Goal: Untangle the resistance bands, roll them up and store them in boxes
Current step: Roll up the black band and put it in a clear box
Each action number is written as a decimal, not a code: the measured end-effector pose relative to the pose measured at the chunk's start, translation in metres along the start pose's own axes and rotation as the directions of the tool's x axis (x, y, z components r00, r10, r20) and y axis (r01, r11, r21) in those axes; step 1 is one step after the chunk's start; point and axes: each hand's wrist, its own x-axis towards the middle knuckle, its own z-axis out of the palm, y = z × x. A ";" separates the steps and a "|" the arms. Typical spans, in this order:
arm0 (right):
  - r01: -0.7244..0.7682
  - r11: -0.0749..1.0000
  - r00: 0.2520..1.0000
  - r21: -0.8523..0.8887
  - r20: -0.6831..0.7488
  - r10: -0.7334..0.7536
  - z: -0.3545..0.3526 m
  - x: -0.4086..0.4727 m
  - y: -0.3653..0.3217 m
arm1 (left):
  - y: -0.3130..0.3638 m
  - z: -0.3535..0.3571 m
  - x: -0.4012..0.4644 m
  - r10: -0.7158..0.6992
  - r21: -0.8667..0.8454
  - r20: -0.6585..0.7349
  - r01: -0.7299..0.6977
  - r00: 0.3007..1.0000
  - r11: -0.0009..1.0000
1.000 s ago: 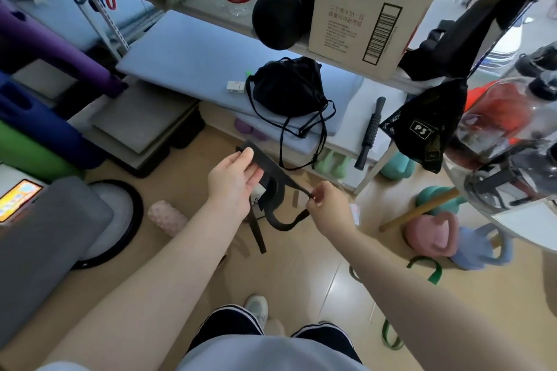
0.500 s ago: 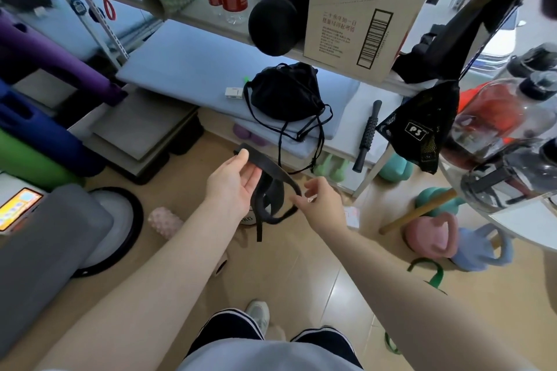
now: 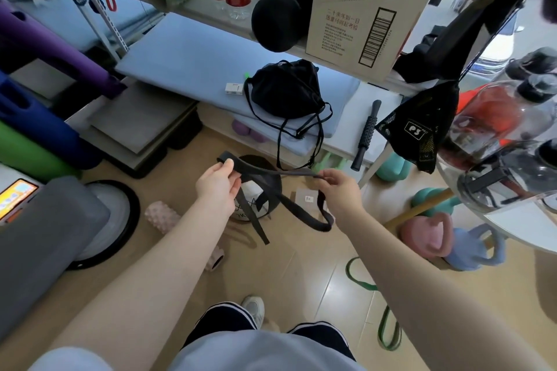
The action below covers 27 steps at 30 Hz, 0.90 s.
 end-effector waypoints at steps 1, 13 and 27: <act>-0.030 0.997 0.997 0.075 0.077 0.025 -0.001 0.000 -0.003 | 0.001 -0.003 0.005 -0.012 0.001 -0.014 0.013 1.000 1.000; 0.128 0.913 0.888 -0.388 0.455 0.070 -0.004 0.007 0.015 | 0.019 -0.033 0.033 0.004 -0.020 -0.104 -0.006 0.995 1.000; 0.042 0.896 0.871 -0.442 0.455 0.184 -0.003 0.023 0.032 | 0.015 -0.022 0.051 0.072 -0.029 0.004 -0.071 0.997 0.997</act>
